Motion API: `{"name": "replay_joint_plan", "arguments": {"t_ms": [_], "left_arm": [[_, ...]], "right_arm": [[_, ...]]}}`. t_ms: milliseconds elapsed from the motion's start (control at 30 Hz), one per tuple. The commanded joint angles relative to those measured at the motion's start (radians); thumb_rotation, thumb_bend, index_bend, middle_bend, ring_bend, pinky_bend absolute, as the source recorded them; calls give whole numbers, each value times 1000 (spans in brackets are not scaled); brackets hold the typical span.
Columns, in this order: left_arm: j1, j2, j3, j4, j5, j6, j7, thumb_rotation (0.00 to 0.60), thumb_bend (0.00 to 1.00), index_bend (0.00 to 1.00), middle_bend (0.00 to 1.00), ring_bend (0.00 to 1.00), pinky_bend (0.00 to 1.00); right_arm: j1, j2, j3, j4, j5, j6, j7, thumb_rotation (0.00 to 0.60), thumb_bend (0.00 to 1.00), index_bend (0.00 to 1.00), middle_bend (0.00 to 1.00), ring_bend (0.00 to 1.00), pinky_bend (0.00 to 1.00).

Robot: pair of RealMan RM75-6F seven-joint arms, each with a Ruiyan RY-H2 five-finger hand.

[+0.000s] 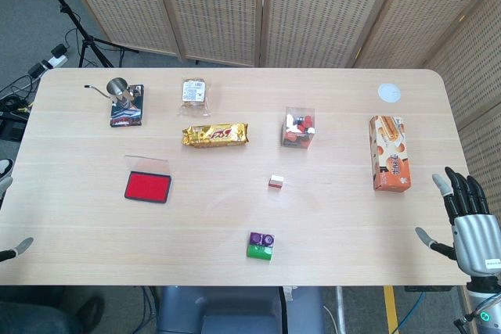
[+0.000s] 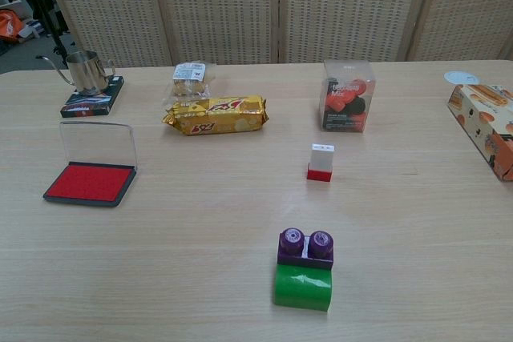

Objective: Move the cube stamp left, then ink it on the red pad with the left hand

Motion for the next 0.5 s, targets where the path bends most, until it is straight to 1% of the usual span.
{"name": "replay_joint_plan", "arguments": {"t_ms": [33, 400, 500], "left_arm": [[1, 0, 1, 0, 2, 2, -2, 600, 24, 0, 0, 0, 0], [3, 6, 0, 0, 1, 2, -17, 600, 23, 0, 0, 0, 0], [-1, 7, -5, 0, -13, -7, -18, 600, 24, 0, 0, 0, 0]], "right_arm": [[-1, 0, -1, 0, -2, 0, 0, 600, 0, 0, 0, 0, 0], [9, -7, 4, 4, 8, -21, -9, 600, 0, 0, 0, 0, 0], [40, 2, 9, 3, -3, -64, -16, 600, 0, 0, 0, 0, 0]]}}
